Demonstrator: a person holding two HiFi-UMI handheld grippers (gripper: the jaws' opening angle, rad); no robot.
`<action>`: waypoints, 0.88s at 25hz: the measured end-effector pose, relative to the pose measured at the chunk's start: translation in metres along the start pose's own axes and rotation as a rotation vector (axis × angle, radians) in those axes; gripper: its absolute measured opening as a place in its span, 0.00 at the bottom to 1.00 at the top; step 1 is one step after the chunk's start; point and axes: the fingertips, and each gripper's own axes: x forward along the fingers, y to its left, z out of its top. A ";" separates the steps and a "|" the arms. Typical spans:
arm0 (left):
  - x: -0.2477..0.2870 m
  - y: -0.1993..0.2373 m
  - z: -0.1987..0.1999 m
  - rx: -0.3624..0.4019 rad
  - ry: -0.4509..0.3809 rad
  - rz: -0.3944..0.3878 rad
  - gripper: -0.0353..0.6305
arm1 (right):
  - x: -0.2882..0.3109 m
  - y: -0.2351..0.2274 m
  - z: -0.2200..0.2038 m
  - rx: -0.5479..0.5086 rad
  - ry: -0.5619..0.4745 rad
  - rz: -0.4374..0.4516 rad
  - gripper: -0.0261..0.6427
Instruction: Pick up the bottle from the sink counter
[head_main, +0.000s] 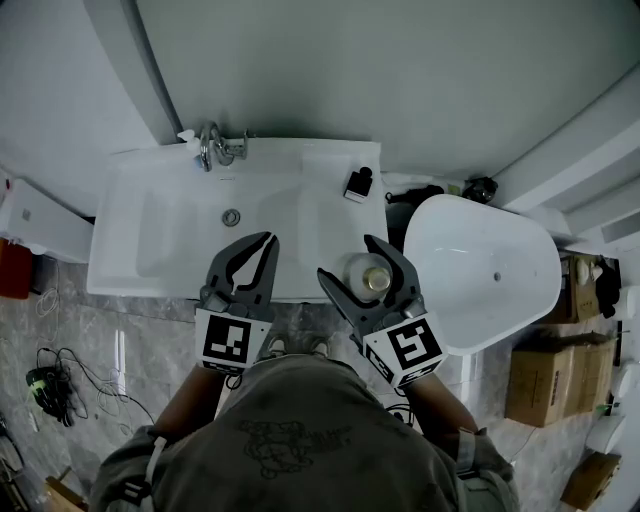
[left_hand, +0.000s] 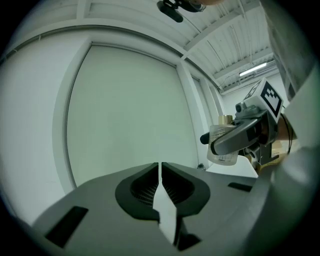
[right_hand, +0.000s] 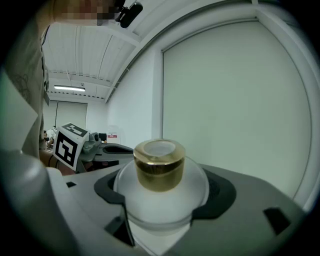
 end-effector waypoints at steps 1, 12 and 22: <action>-0.001 -0.001 -0.001 -0.006 0.003 0.001 0.10 | -0.001 0.001 -0.003 0.001 0.002 0.001 0.56; 0.001 -0.015 -0.002 0.007 0.020 -0.032 0.10 | -0.008 -0.008 -0.019 0.033 0.024 -0.023 0.56; 0.007 -0.025 -0.006 0.028 0.047 -0.032 0.10 | -0.019 -0.020 -0.018 0.043 0.011 -0.045 0.56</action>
